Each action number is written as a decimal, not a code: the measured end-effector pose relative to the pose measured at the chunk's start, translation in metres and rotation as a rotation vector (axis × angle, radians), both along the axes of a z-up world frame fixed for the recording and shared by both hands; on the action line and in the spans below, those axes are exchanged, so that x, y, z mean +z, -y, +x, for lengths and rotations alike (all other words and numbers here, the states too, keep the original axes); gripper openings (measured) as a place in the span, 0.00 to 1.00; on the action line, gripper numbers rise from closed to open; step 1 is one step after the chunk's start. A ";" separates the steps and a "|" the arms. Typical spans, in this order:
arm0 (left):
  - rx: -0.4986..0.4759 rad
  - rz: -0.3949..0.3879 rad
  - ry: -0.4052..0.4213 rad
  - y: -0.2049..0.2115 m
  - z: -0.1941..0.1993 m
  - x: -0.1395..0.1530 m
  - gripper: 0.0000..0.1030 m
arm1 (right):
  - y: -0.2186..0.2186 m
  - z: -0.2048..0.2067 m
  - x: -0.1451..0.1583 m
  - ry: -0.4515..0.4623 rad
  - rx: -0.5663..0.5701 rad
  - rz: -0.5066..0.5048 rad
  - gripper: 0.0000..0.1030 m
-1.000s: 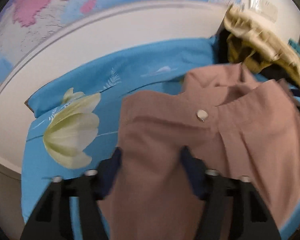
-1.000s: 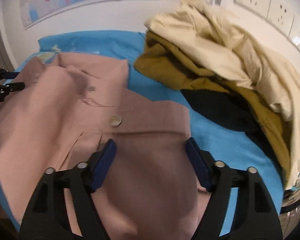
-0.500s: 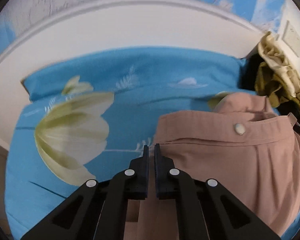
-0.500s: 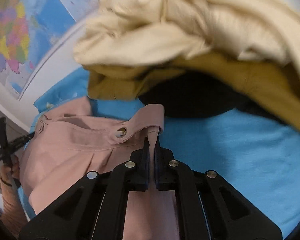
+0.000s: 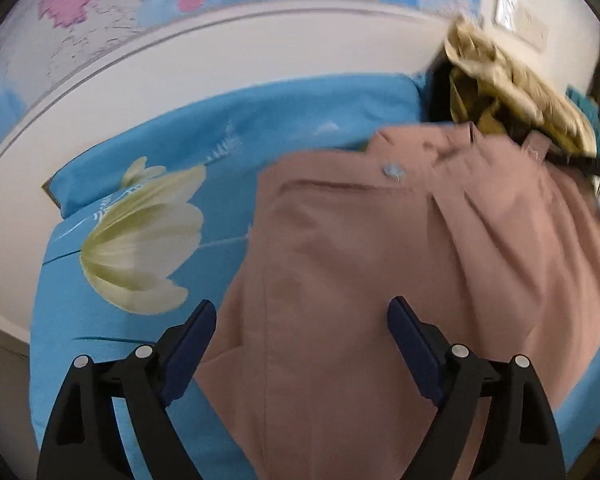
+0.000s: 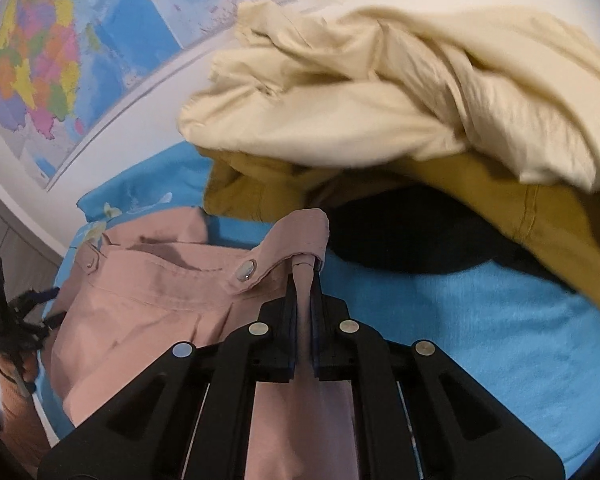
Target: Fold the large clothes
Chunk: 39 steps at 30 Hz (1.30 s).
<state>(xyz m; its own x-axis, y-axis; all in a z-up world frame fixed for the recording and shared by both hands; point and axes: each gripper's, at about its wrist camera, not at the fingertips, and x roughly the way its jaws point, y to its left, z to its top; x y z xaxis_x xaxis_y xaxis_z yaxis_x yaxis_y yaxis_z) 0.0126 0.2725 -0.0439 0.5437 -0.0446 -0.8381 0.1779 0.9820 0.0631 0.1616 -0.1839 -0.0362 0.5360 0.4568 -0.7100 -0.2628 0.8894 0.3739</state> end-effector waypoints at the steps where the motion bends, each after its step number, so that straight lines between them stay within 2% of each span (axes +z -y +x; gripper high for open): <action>1: -0.007 -0.004 0.003 0.002 -0.001 -0.001 0.82 | -0.002 0.001 -0.002 -0.007 0.000 0.004 0.06; 2: -0.005 -0.007 0.002 0.002 -0.001 -0.002 0.80 | -0.004 0.002 -0.004 -0.009 0.000 0.001 0.07; 4: 0.002 -0.004 0.004 0.001 0.001 -0.004 0.66 | -0.003 0.001 -0.007 -0.013 0.000 0.005 0.07; 8: 0.016 0.018 -0.002 0.001 0.002 -0.005 0.46 | -0.001 0.003 -0.008 -0.020 -0.004 0.024 0.11; 10: 0.026 0.018 0.004 -0.001 0.003 -0.004 0.28 | -0.003 0.004 -0.008 -0.021 -0.003 0.028 0.11; 12: 0.040 0.018 0.013 -0.003 0.004 -0.002 0.17 | -0.003 0.004 -0.006 -0.012 0.000 0.023 0.11; 16: 0.061 0.021 0.024 -0.006 0.006 -0.001 0.08 | -0.003 0.007 0.000 0.007 0.006 0.026 0.10; 20: 0.097 0.039 0.036 -0.007 0.010 0.000 0.06 | -0.004 0.012 0.008 0.033 -0.006 0.033 0.07; 23: 0.133 0.035 0.043 -0.012 0.015 0.001 0.05 | -0.003 0.020 0.013 0.039 -0.013 0.075 0.07; 27: 0.187 0.029 0.032 -0.025 0.028 -0.005 0.05 | -0.013 0.035 -0.004 -0.017 -0.005 0.036 0.09; 30: 0.191 0.017 0.009 -0.028 0.028 -0.013 0.05 | -0.013 0.033 -0.014 -0.046 -0.012 -0.001 0.28; 31: 0.193 0.015 0.014 -0.028 0.026 -0.013 0.09 | -0.009 0.028 -0.012 -0.037 -0.017 -0.001 0.32; 32: 0.200 0.009 0.023 -0.030 0.024 -0.011 0.11 | -0.007 0.025 -0.010 -0.029 -0.021 -0.004 0.43; 34: 0.214 -0.014 0.027 -0.037 0.017 -0.007 0.23 | 0.003 0.014 -0.003 -0.003 -0.031 0.001 0.62; 35: 0.223 -0.040 0.038 -0.042 0.011 -0.003 0.24 | 0.009 0.005 0.001 0.007 -0.027 0.014 0.67; 36: 0.219 -0.056 0.045 -0.045 0.005 0.000 0.29 | 0.013 0.000 0.003 0.011 -0.022 0.024 0.68; 37: 0.213 -0.073 0.050 -0.048 0.000 0.002 0.39 | 0.017 -0.008 0.004 0.011 -0.008 0.036 0.71; 39: 0.215 -0.115 0.072 -0.054 -0.020 0.007 0.50 | 0.025 -0.025 0.005 0.002 0.032 0.068 0.76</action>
<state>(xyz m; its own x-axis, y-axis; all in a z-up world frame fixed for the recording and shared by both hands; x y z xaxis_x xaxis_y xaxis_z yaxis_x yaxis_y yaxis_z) -0.0071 0.3269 -0.0367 0.6092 -0.0146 -0.7929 -0.0363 0.9983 -0.0463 0.1364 -0.2090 -0.0310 0.5222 0.5204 -0.6757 -0.2913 0.8534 0.4322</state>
